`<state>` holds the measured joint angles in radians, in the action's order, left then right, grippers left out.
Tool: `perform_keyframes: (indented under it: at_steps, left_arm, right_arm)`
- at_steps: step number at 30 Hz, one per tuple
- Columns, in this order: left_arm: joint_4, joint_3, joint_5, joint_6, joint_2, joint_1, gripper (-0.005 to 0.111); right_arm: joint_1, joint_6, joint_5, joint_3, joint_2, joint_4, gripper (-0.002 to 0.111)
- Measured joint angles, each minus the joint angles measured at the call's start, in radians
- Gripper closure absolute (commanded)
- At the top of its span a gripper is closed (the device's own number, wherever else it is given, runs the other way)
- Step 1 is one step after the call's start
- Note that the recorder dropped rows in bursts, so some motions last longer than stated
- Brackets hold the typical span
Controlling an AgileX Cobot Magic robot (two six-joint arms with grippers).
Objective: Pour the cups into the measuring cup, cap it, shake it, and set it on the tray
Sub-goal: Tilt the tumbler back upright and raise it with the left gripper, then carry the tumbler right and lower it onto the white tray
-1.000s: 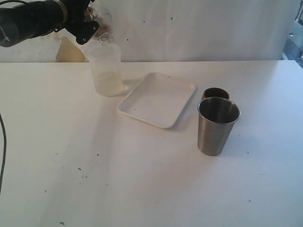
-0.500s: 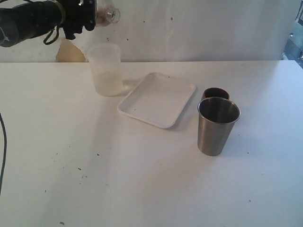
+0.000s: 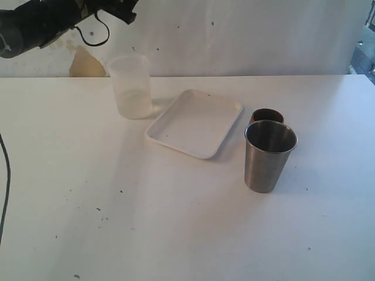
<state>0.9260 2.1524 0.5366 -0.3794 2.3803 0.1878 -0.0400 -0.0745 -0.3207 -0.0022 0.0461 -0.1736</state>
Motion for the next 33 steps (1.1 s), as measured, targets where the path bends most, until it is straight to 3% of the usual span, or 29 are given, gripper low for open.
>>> perform_keyframes:
  at_steps: [5, 15, 25, 29, 33]
  left_arm:
    - [-0.003, 0.0, 0.162, -0.021, 0.0, 0.0, 0.107]
    - [0.001, 0.0, 0.2, -0.084, 0.0, 0.0, 0.107]
    - [0.119, -0.013, 0.338, -1.212, 0.0, 0.0, 0.107]
    - [0.322, -0.013, 0.366, -1.33, 0.0, 0.008, 0.107]
    - [0.583, -0.013, 0.393, -1.398, 0.0, 0.075, 0.107]
  right_arm:
    - [0.0, 0.0, 0.0, 0.0, 0.0, 0.0, 0.108]
    - [0.0, 0.0, 0.0, 0.0, 0.0, 0.0, 0.108]
    - [0.0, 0.0, 0.0, 0.0, 0.0, 0.0, 0.108]
    - [0.0, 0.0, 0.0, 0.0, 0.0, 0.0, 0.108]
    - [0.0, 0.0, 0.0, 0.0, 0.0, 0.0, 0.108]
